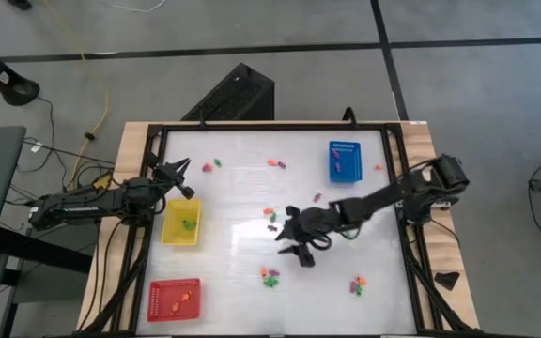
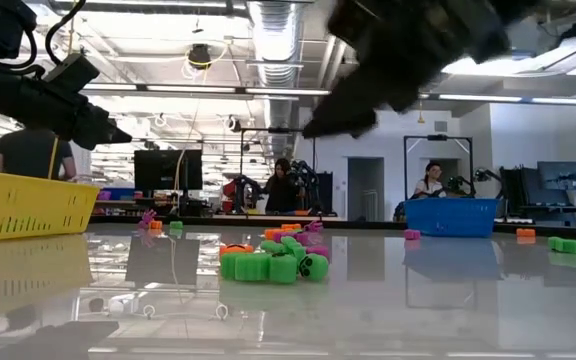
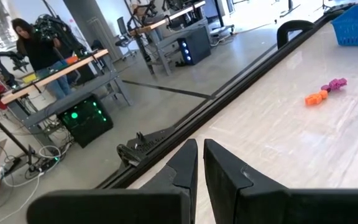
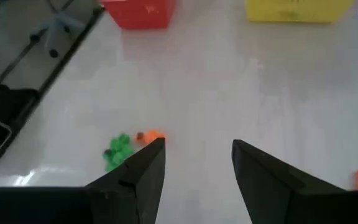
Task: Sort Halloween decoration
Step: Put the purple skeleton toy into the blue bin
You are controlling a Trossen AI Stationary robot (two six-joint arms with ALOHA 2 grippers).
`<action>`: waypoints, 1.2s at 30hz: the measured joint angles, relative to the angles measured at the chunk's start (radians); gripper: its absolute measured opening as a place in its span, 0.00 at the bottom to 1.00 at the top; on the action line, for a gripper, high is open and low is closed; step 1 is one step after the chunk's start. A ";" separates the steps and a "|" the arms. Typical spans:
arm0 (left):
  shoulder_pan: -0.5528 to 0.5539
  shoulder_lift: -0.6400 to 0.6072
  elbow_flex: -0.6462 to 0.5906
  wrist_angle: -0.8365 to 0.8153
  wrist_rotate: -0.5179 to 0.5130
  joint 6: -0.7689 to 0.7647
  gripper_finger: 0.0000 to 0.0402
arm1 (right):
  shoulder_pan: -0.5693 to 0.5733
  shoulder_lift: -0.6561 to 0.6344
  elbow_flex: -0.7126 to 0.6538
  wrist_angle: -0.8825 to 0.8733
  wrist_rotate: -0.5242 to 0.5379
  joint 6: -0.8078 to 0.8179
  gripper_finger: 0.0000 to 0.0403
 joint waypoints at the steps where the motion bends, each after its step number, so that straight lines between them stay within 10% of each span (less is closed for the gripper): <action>1: 0.000 0.000 0.000 0.000 0.000 0.000 0.04 | 0.011 0.002 -0.043 0.068 0.010 -0.005 0.53; 19: 0.000 0.000 0.000 0.000 0.001 0.000 0.04 | 0.191 0.299 -0.104 0.443 0.057 -0.198 0.53; 36: 0.000 0.000 0.000 0.000 0.001 0.000 0.04 | 0.167 0.384 0.031 0.336 0.145 -0.184 0.49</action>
